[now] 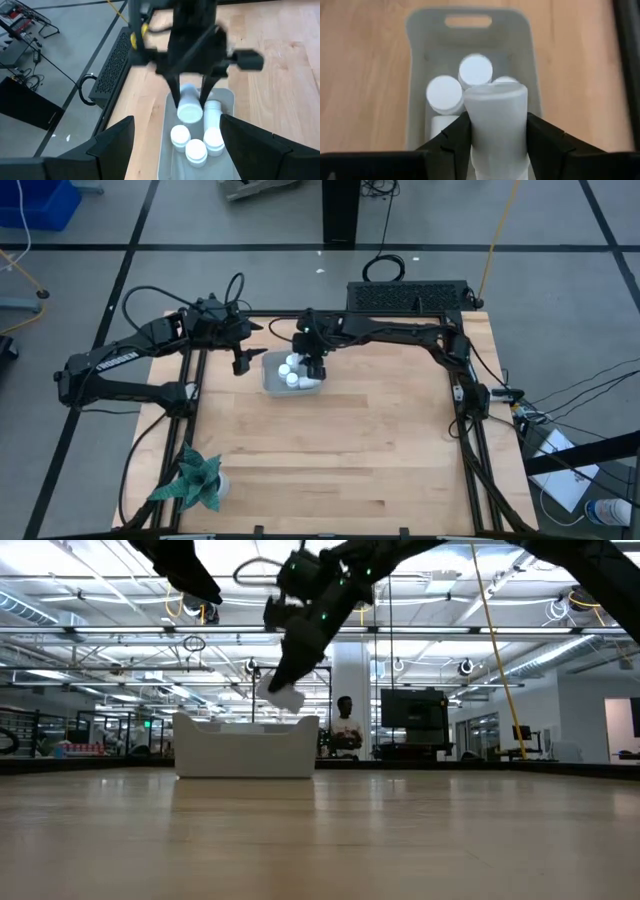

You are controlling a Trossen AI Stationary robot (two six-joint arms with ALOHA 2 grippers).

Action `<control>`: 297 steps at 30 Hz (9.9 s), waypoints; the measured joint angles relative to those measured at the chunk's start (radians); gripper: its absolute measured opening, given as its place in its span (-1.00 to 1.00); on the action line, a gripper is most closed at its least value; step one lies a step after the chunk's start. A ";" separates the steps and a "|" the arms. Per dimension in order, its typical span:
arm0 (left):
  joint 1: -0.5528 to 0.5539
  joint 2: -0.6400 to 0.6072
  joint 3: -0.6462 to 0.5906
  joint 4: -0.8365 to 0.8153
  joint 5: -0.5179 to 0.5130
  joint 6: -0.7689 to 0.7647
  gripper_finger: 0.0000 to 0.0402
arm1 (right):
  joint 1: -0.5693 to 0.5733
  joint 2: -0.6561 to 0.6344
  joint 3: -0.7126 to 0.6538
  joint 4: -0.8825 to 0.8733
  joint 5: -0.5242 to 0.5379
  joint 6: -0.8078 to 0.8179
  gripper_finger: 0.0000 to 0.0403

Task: Pick and place pill bottles into a basket
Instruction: Adjust the white pill bottle in the gray bin

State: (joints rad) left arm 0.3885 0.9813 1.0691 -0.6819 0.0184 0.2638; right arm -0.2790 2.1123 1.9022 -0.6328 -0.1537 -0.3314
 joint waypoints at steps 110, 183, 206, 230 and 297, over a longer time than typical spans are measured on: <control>-0.162 0.268 0.000 0.388 0.085 0.079 -0.12 | 0.169 -0.275 0.000 -0.077 0.215 -0.084 -0.49; 0.138 0.200 -0.642 2.248 0.612 -0.291 -0.12 | 0.008 -0.560 -0.667 1.166 -0.113 0.114 0.11; 0.190 0.203 -0.629 2.247 0.656 -0.292 -0.12 | 0.031 -0.312 -0.324 1.169 -0.194 0.133 0.33; 0.189 0.203 -0.629 2.247 0.662 -0.296 -0.12 | 0.045 -0.297 -0.288 1.183 -0.192 0.127 0.27; 0.342 0.202 -0.629 2.171 0.719 -0.650 0.76 | -0.016 -0.419 -0.290 0.623 -0.090 -0.025 -0.32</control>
State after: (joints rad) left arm 0.7309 1.1835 0.4404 1.4890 0.7376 -0.3865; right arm -0.2955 1.6935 1.6127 -0.0094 -0.2440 -0.3562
